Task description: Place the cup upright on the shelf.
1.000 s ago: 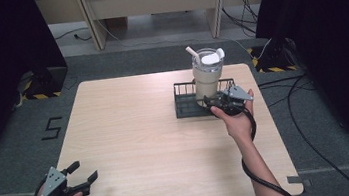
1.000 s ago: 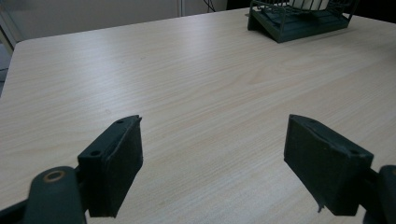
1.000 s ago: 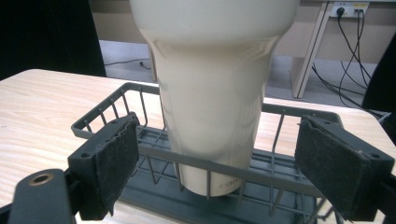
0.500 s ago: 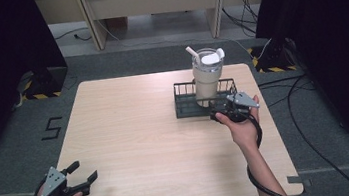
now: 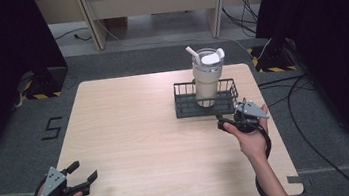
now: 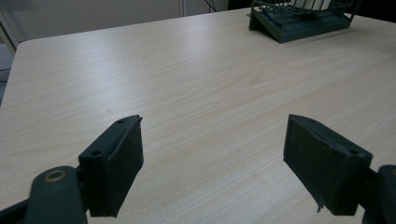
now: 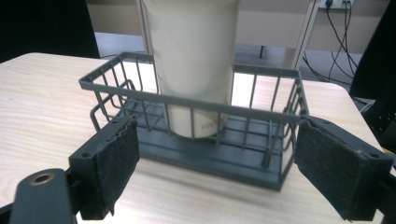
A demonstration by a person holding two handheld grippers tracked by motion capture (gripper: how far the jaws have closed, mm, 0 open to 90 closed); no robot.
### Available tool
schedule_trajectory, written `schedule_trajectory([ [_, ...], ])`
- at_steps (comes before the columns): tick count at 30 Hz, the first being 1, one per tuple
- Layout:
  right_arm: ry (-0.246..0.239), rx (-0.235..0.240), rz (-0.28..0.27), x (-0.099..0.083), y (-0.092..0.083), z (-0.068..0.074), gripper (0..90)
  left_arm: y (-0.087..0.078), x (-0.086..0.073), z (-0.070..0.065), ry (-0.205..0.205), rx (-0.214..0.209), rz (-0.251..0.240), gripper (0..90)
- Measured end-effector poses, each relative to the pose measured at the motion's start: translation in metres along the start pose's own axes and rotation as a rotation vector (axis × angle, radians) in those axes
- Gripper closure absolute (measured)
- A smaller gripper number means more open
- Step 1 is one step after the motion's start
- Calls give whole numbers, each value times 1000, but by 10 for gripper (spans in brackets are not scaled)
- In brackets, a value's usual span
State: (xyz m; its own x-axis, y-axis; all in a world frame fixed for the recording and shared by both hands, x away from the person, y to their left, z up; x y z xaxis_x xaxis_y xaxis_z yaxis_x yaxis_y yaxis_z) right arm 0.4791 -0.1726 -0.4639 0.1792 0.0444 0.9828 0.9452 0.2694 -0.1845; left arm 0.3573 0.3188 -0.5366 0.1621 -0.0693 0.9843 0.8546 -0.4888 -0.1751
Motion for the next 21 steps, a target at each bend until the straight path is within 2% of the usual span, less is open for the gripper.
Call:
schedule_trajectory([
  [9, 7, -19, 14, -14, -17, -7, 149, 0, 0, 0, 0, 1, -2, 192],
  [21, -7, -39, 20, -28, -38, -15, 151, 0, 1, -1, 4, -1, -3, 193],
])
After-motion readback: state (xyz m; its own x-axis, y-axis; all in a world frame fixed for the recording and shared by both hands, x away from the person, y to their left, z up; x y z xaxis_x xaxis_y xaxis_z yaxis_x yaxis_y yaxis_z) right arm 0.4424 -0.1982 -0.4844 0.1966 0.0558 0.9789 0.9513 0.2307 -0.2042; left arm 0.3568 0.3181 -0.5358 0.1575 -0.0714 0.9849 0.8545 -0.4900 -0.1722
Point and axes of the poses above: each handheld gripper's, and its own axes: y roughly forward along the jaws, x roughly out of its top, z roughly to its left, the point moved 8 cm from there along y, roughly forward along the jaws, and after that the axes turned 9 degrees about -z, right-handed, at the moved point
